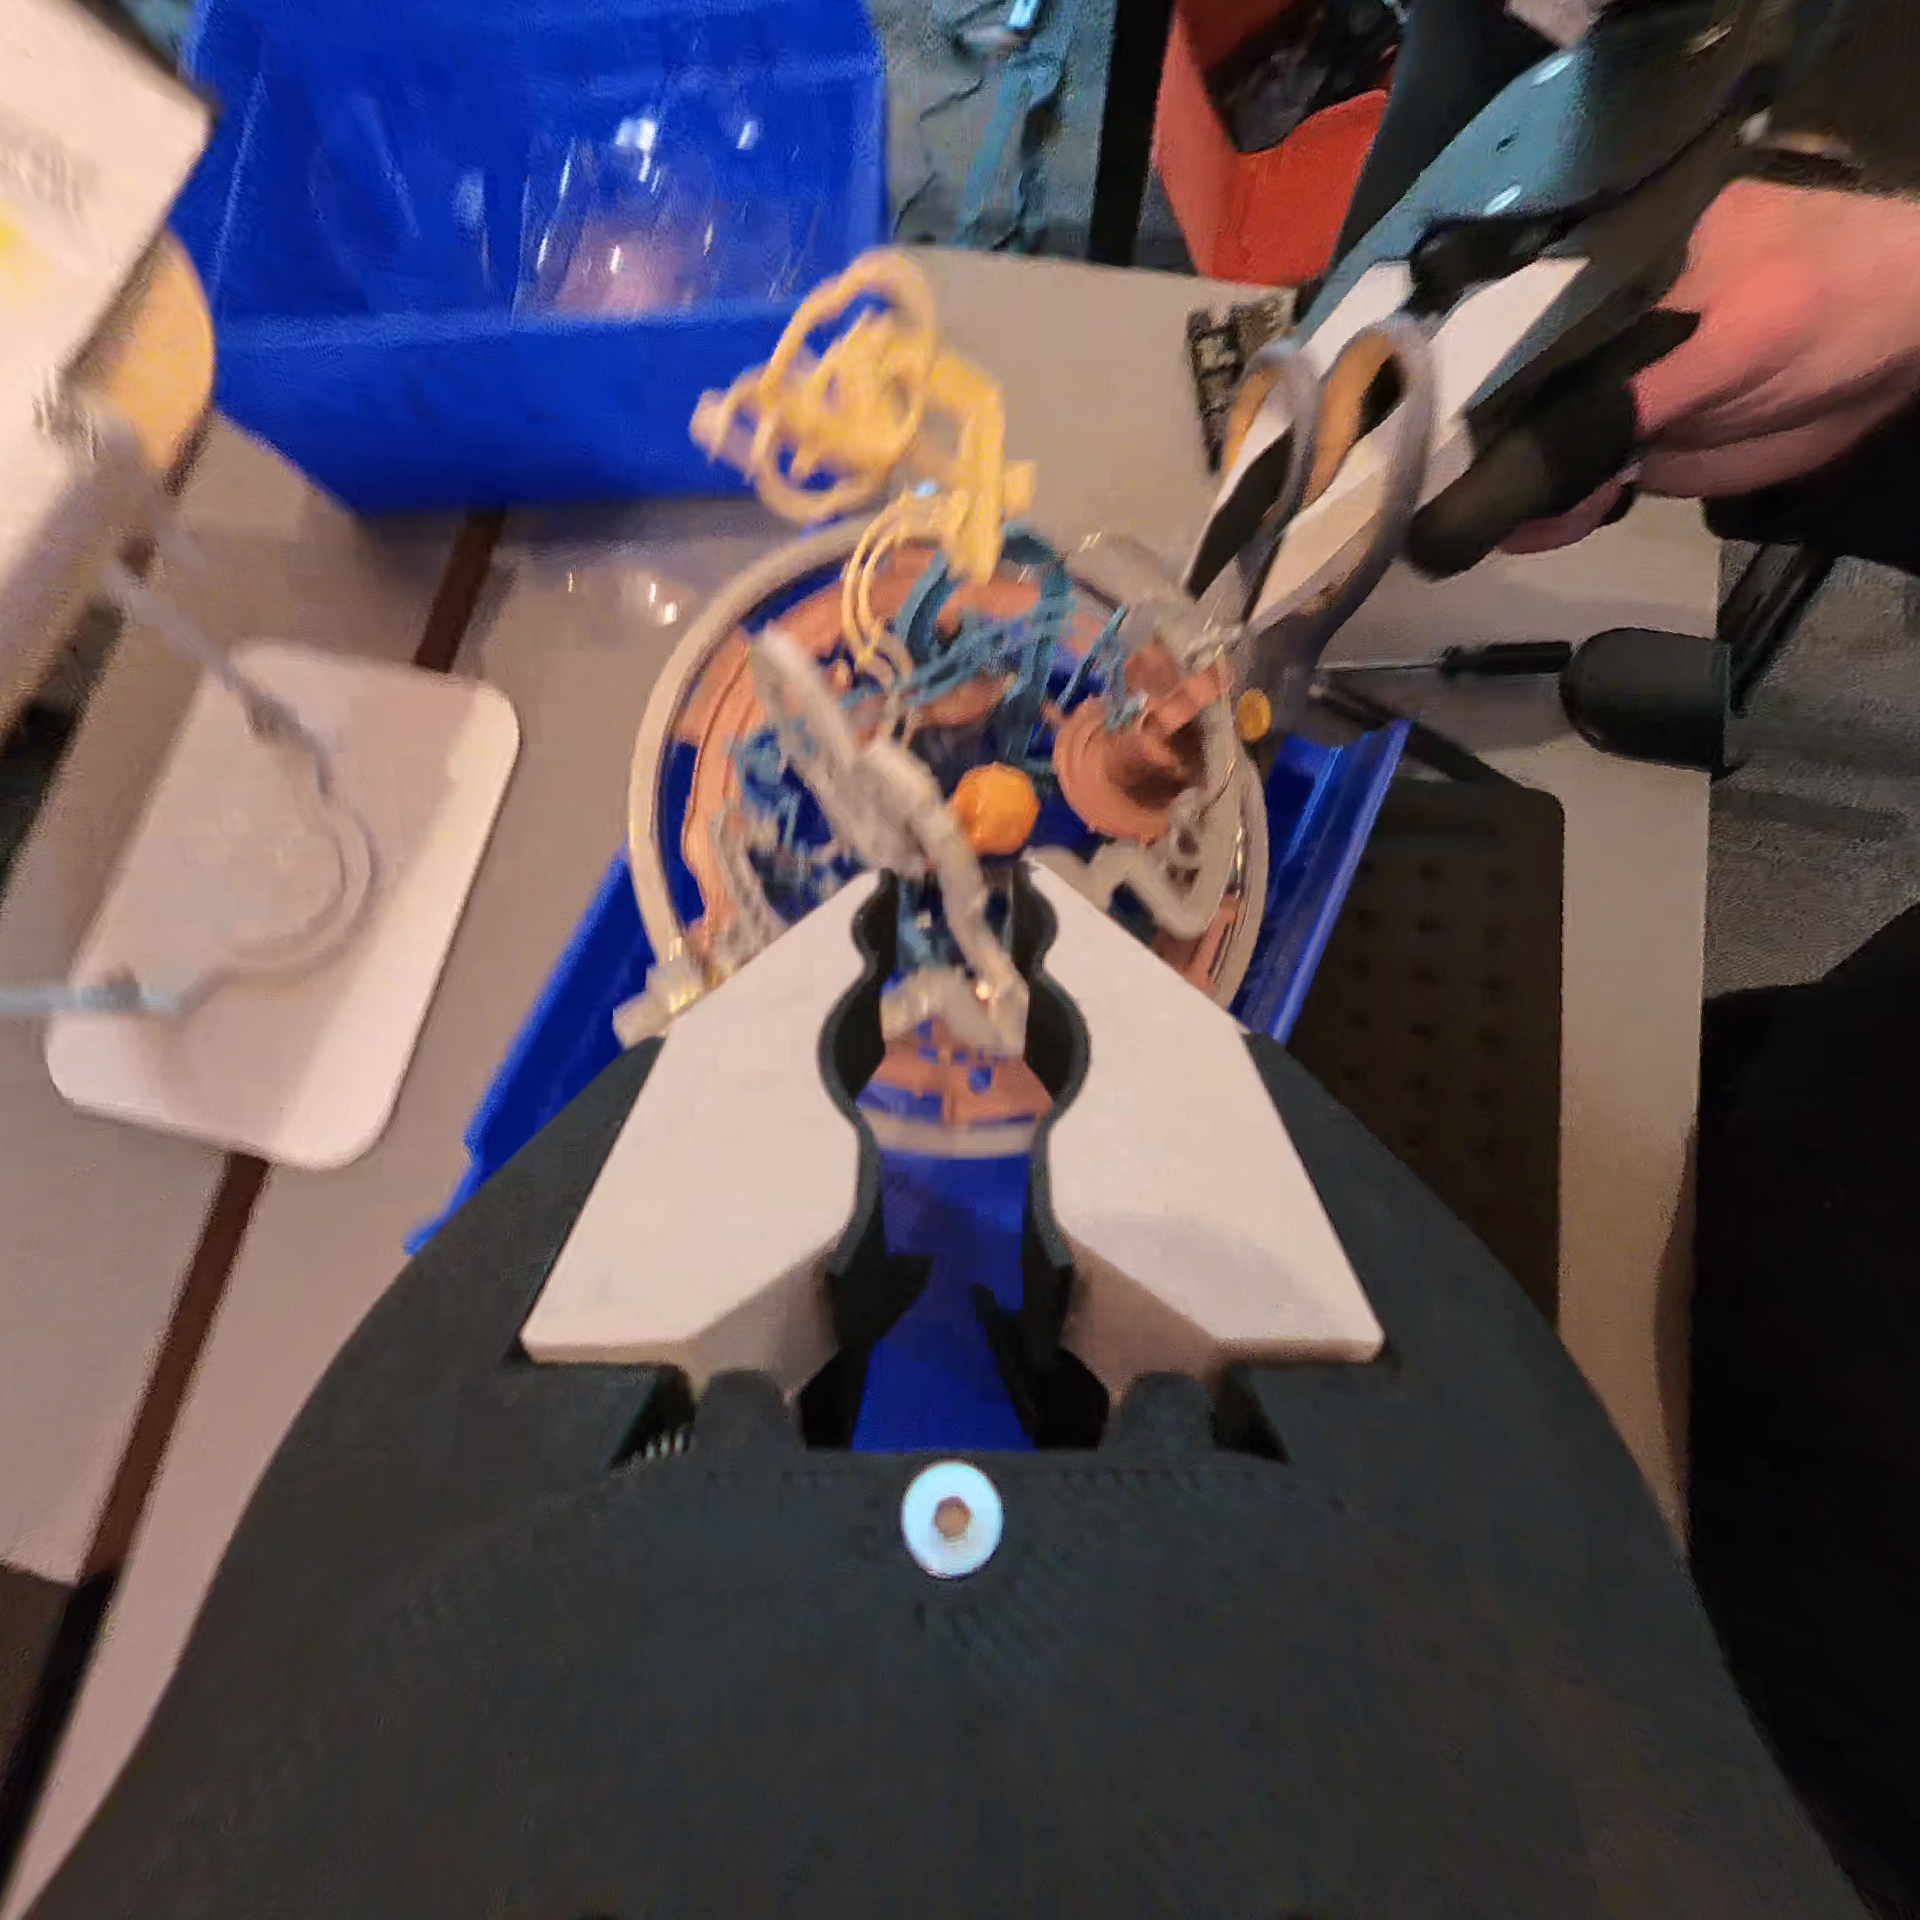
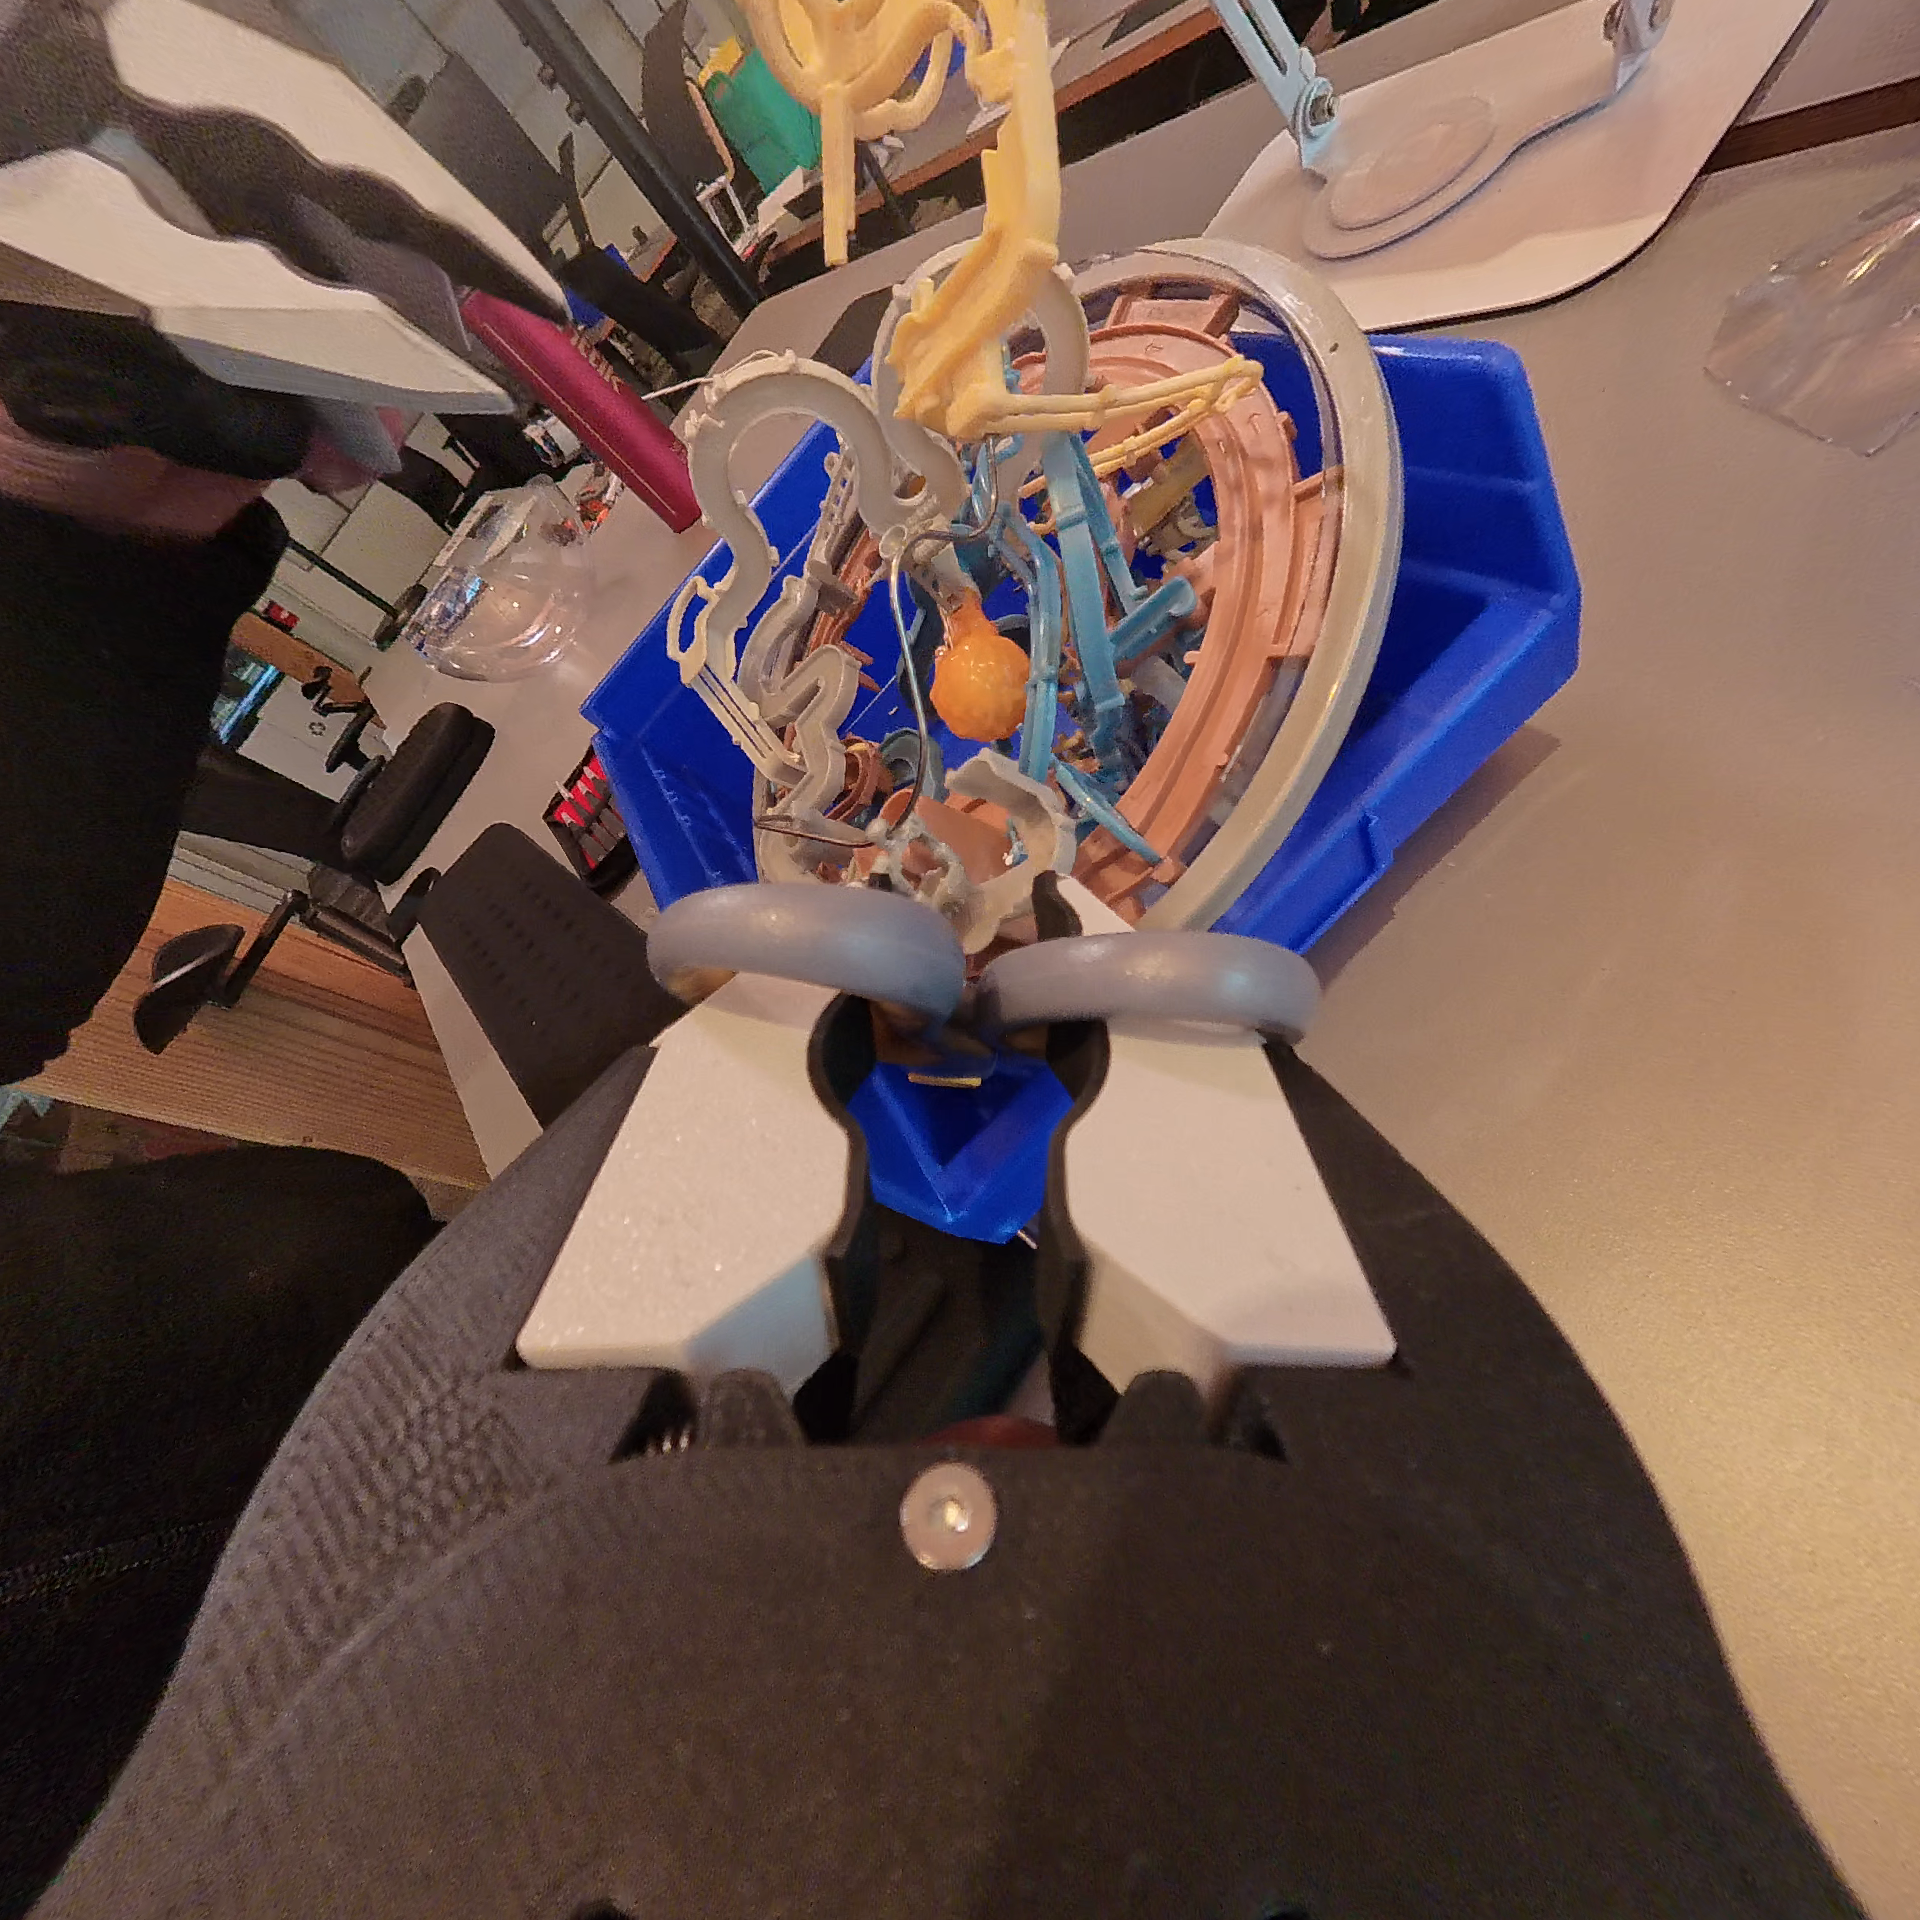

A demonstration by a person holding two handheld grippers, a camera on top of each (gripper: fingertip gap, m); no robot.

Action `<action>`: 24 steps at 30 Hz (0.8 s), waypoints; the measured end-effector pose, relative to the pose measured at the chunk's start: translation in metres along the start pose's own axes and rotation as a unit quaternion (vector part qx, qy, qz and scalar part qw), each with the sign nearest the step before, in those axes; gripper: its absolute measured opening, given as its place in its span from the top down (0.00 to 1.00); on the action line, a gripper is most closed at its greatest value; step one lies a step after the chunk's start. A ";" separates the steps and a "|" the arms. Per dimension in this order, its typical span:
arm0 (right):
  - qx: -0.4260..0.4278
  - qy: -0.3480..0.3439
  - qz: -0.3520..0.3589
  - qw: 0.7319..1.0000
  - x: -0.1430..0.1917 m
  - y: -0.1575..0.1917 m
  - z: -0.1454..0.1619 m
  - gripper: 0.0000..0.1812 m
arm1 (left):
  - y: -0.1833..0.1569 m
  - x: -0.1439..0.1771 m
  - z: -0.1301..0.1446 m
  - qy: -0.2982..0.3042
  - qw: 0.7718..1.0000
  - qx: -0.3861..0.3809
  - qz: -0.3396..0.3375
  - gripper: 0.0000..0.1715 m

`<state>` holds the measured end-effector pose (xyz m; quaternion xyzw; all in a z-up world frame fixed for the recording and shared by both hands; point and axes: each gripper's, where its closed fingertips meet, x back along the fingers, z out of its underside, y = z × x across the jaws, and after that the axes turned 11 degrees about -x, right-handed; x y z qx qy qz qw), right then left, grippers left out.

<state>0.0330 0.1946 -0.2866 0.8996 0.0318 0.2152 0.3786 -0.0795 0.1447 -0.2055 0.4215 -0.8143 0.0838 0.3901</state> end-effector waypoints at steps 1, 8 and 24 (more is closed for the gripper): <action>0.000 0.000 0.000 1.000 -0.001 0.000 -0.001 0.86 | -0.003 -0.005 -0.011 0.001 1.000 -0.019 0.003 0.86; 0.004 0.005 0.014 1.000 -0.001 0.003 0.001 0.86 | -0.006 -0.041 -0.016 0.012 1.000 -0.003 0.004 0.69; -0.045 -0.026 0.000 0.999 0.010 -0.009 0.008 0.86 | 0.010 -0.038 -0.003 -0.032 0.995 0.048 -0.077 1.00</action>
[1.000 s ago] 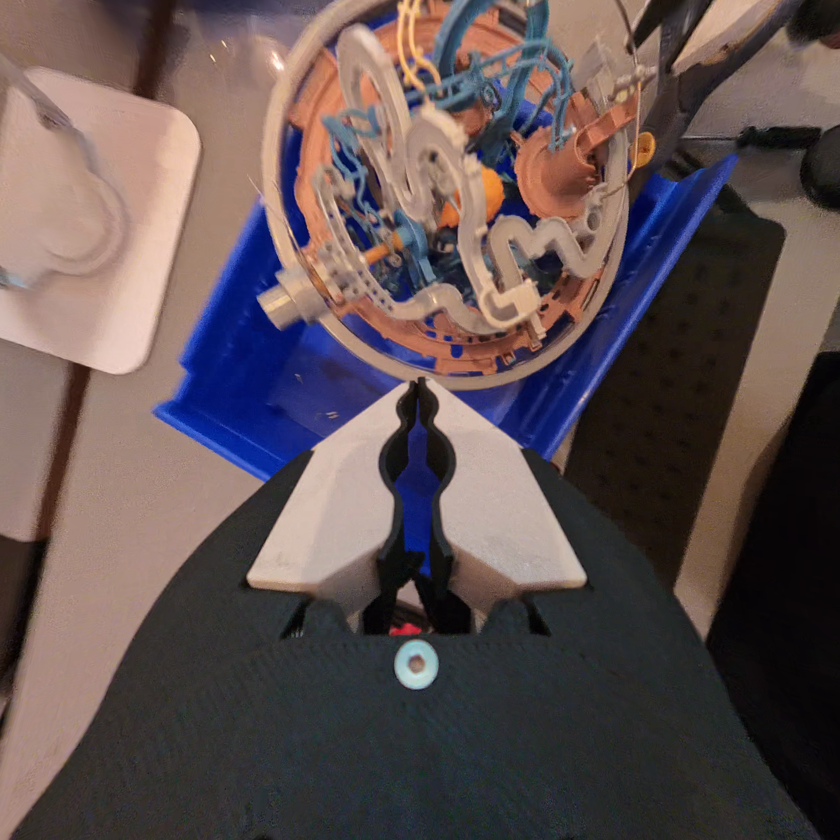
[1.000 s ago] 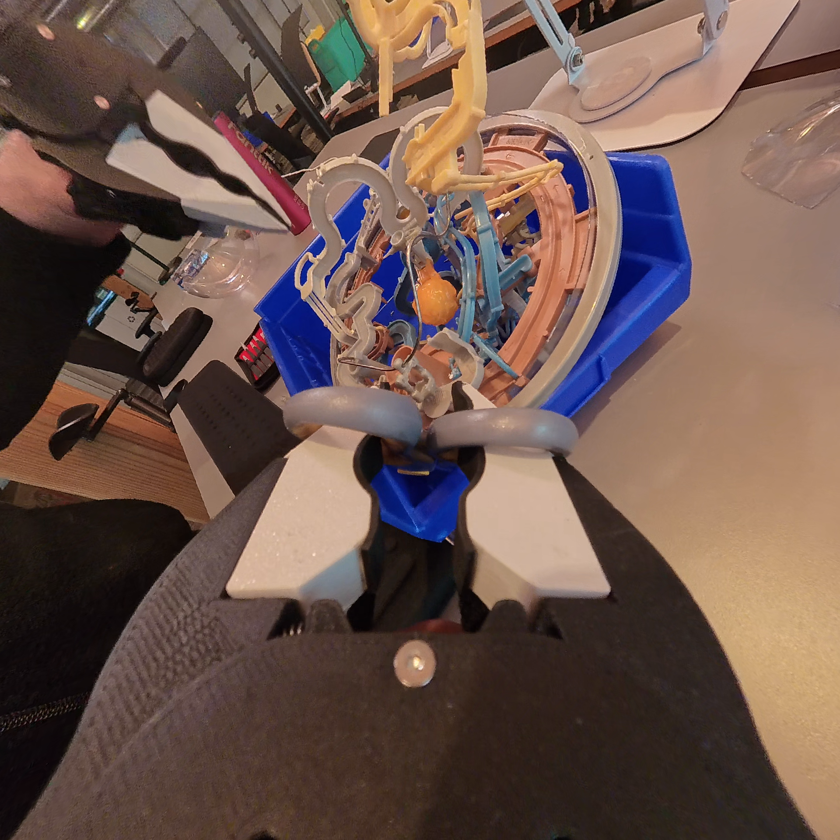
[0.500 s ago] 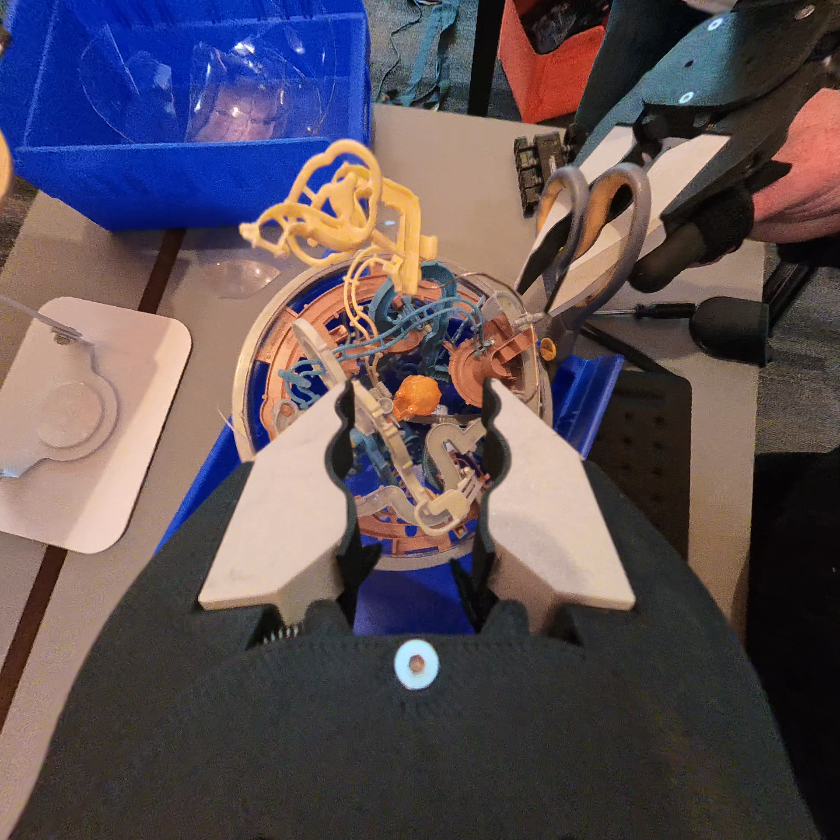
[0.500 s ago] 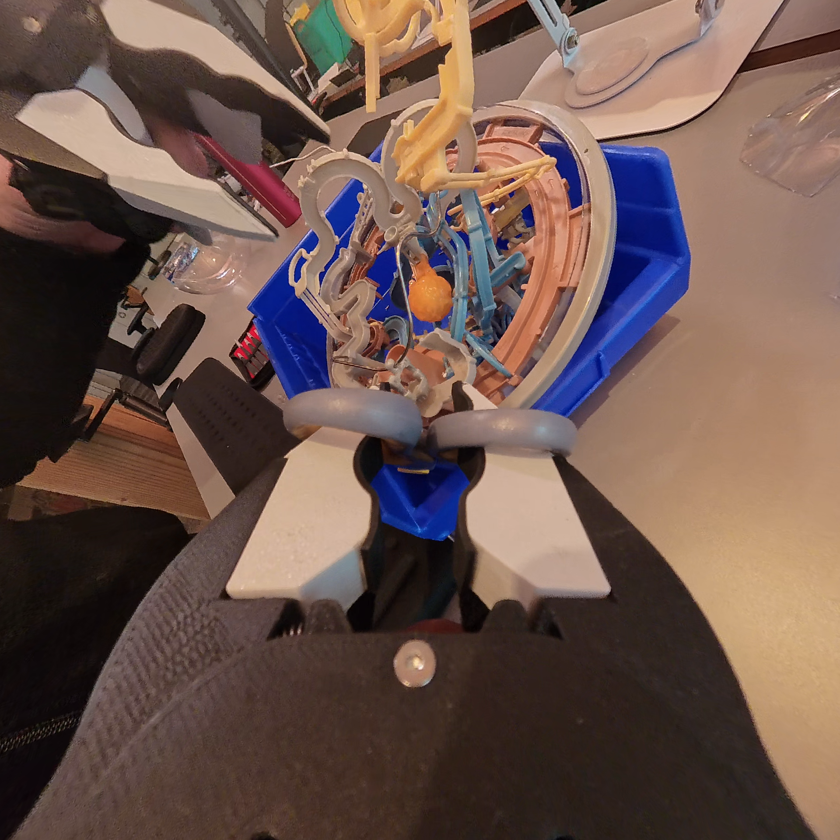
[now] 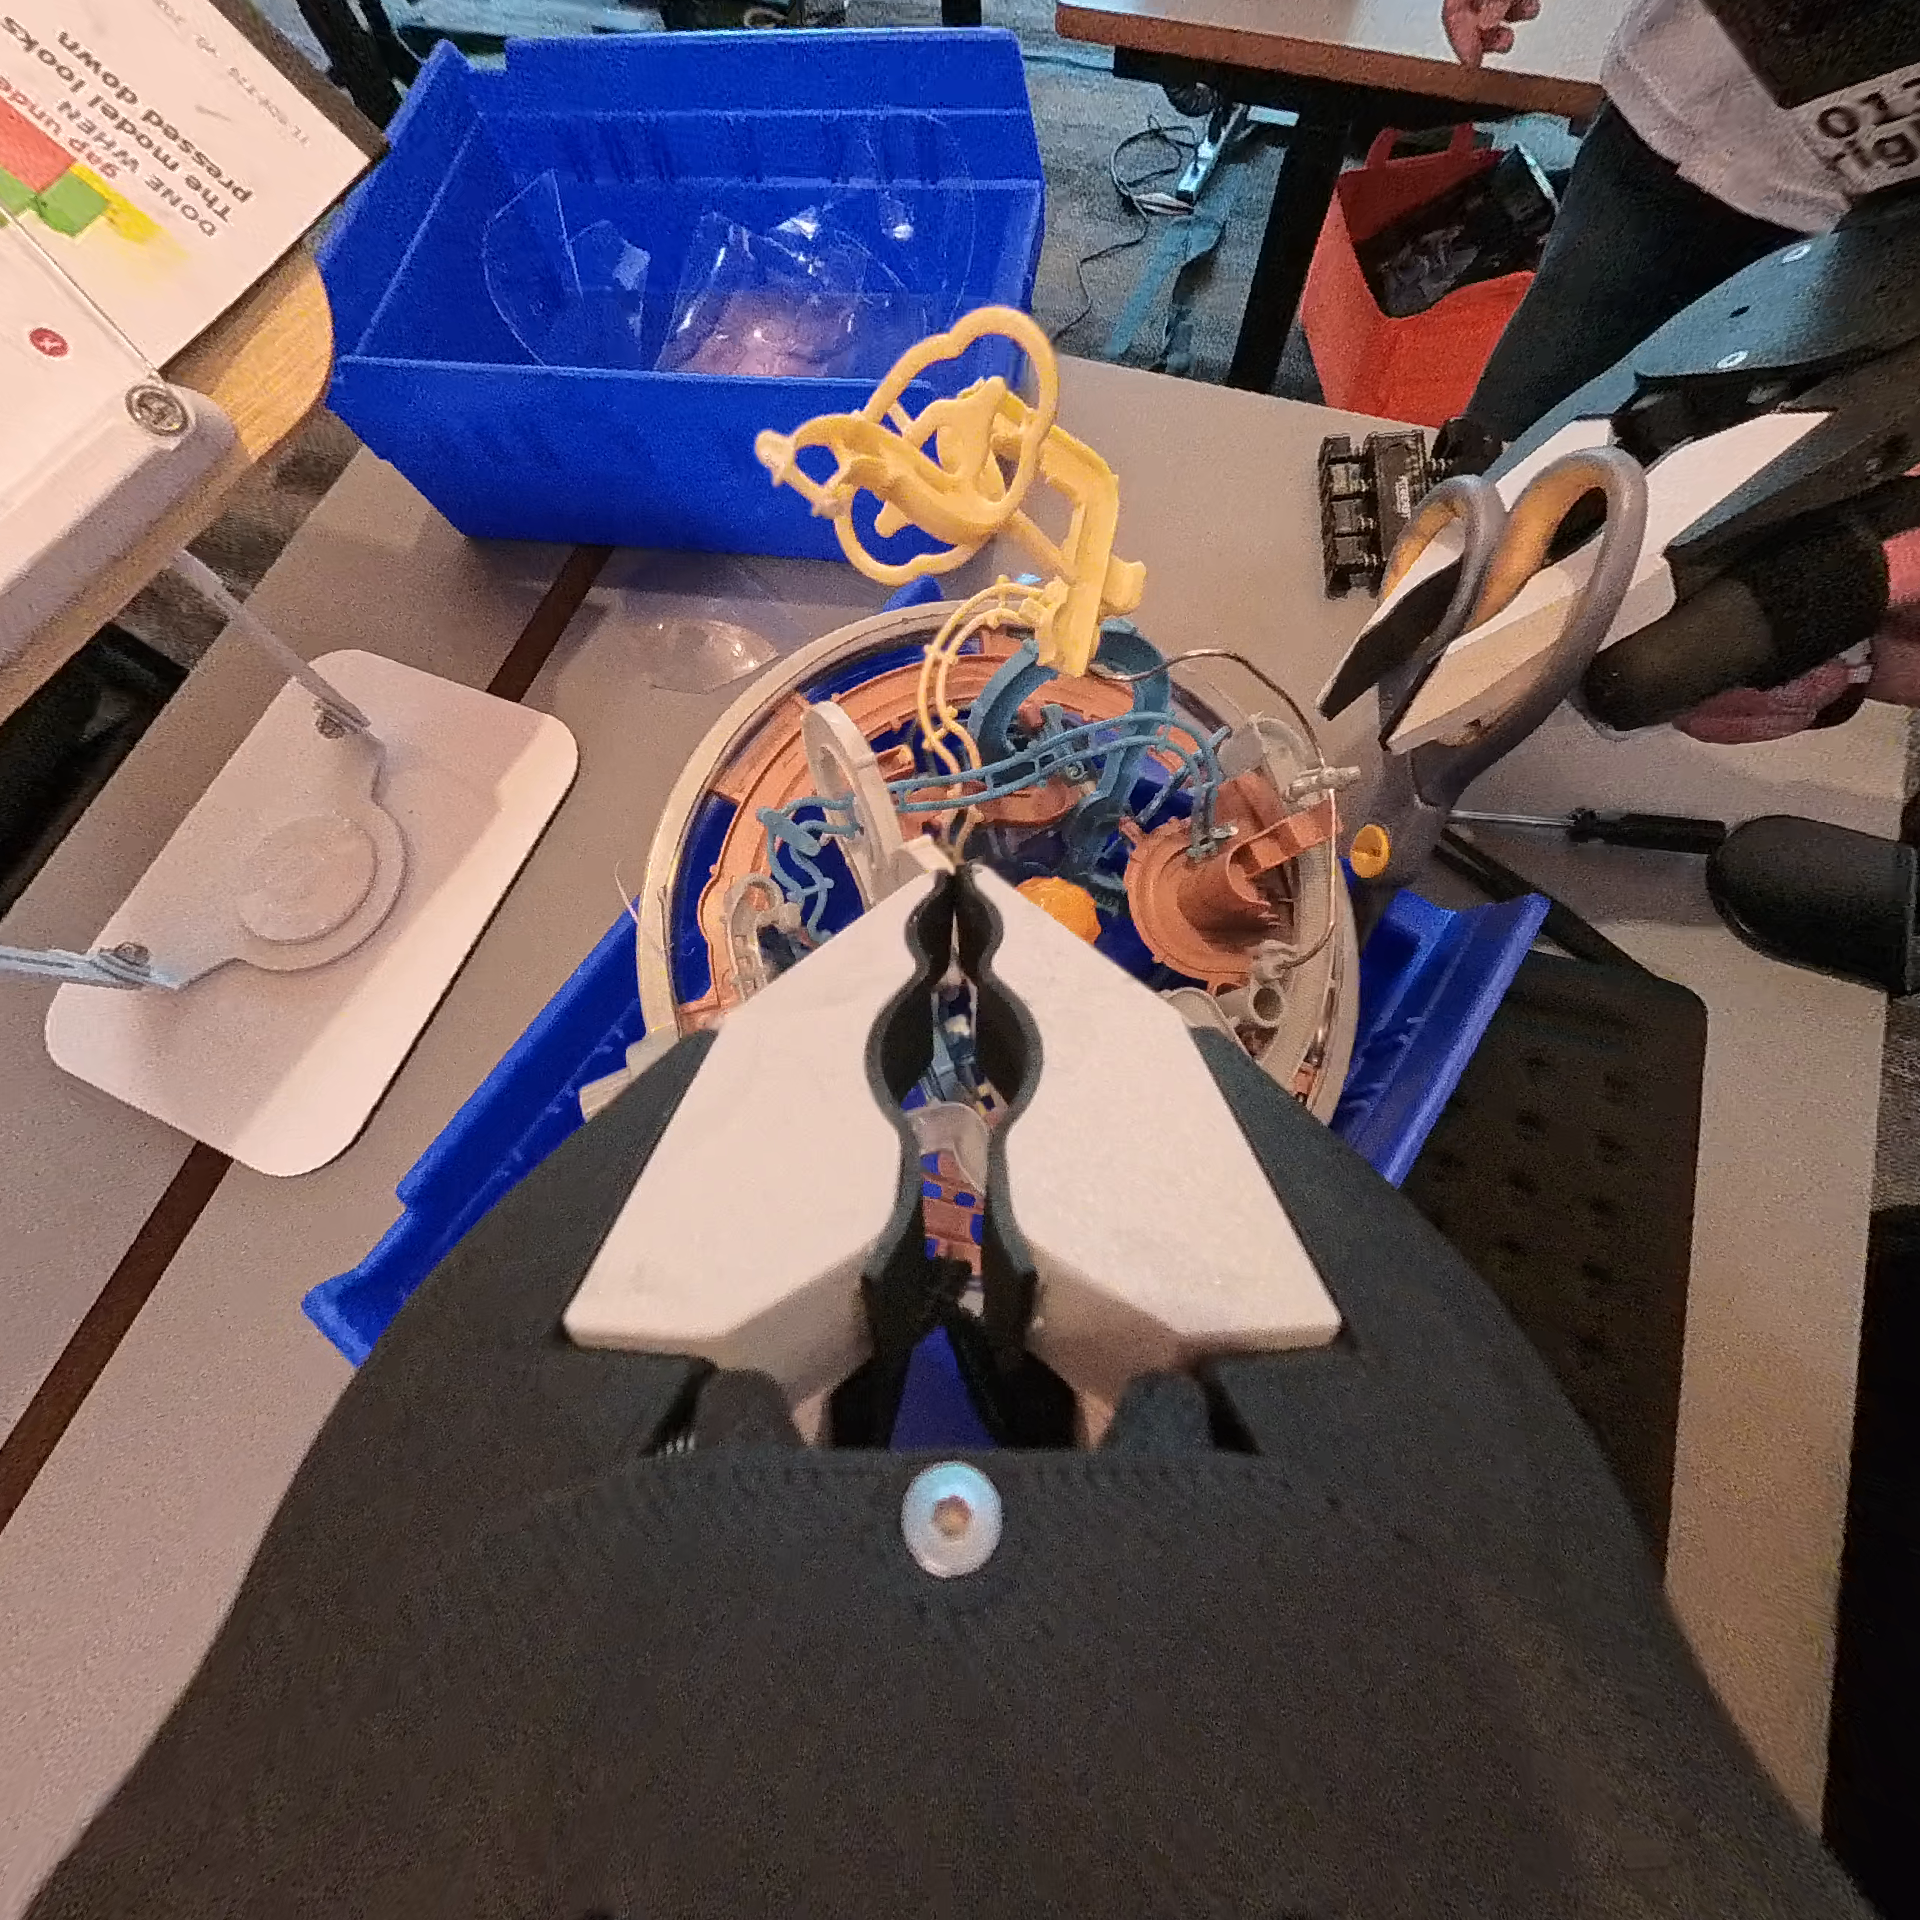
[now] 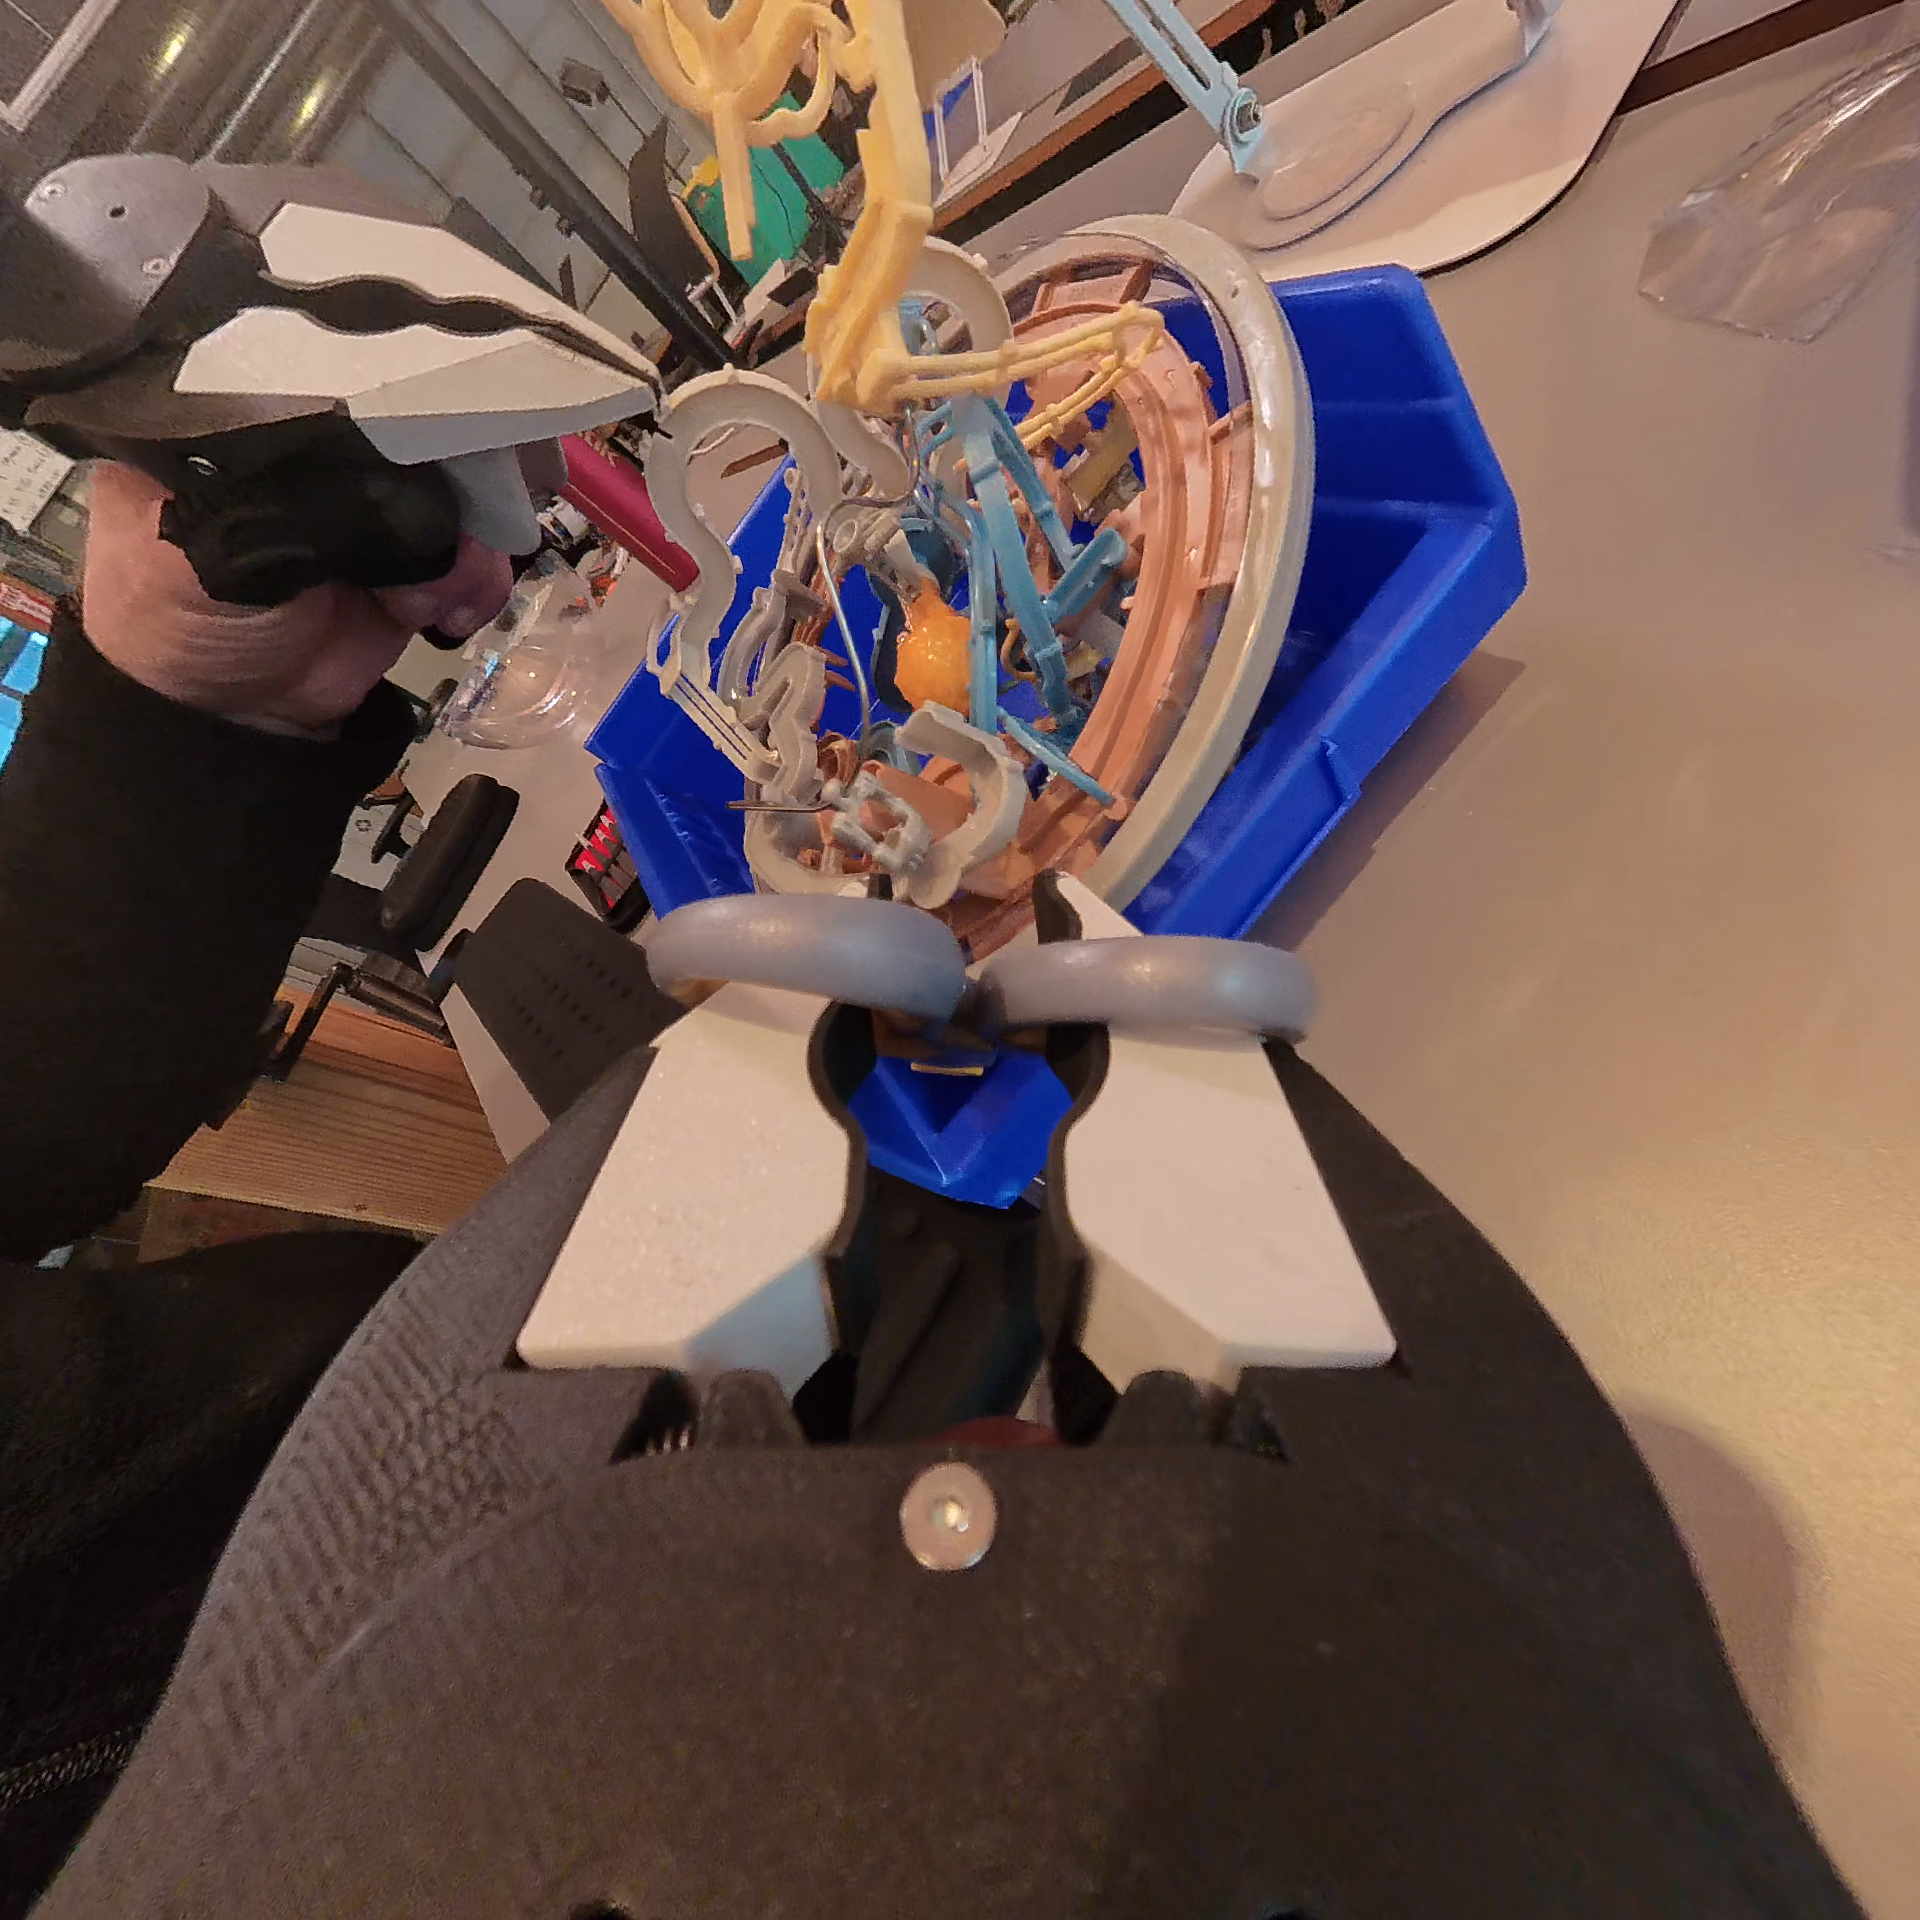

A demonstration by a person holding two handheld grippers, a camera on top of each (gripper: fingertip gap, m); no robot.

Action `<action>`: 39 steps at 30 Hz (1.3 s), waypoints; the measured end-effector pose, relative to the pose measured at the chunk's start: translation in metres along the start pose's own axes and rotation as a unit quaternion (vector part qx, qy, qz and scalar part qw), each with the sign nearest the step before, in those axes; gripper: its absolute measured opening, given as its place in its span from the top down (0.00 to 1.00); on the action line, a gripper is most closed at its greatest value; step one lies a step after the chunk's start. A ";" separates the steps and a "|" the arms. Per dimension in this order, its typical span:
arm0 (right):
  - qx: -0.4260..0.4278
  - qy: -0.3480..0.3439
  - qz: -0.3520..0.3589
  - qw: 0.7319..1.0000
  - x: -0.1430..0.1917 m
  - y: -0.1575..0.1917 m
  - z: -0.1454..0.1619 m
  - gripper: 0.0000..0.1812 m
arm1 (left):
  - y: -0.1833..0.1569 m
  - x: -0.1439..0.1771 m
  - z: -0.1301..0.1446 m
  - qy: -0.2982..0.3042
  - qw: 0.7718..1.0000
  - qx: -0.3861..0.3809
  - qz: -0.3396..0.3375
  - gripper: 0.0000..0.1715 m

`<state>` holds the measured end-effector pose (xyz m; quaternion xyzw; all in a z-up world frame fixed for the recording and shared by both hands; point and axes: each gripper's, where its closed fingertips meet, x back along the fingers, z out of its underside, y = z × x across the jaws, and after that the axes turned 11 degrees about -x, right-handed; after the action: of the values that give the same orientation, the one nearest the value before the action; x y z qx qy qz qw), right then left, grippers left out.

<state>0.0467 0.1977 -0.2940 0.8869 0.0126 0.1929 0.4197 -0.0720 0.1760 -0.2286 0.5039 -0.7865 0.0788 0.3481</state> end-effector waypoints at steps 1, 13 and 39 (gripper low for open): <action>-0.003 -0.001 -0.001 1.000 0.000 -0.001 0.000 0.86 | -0.001 0.001 0.001 0.001 1.000 0.000 -0.001 1.00; -0.019 -0.007 -0.007 1.000 0.002 -0.005 0.000 0.86 | -0.004 0.010 0.001 -0.004 1.000 0.013 -0.024 0.75; -0.036 -0.006 -0.039 0.999 -0.009 -0.008 -0.003 0.86 | 0.021 0.008 0.021 -0.005 0.998 0.018 -0.054 0.98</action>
<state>0.0378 0.2037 -0.3011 0.8711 0.0373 0.1714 0.4587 -0.1014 0.1701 -0.2351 0.5527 -0.7581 0.0715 0.3386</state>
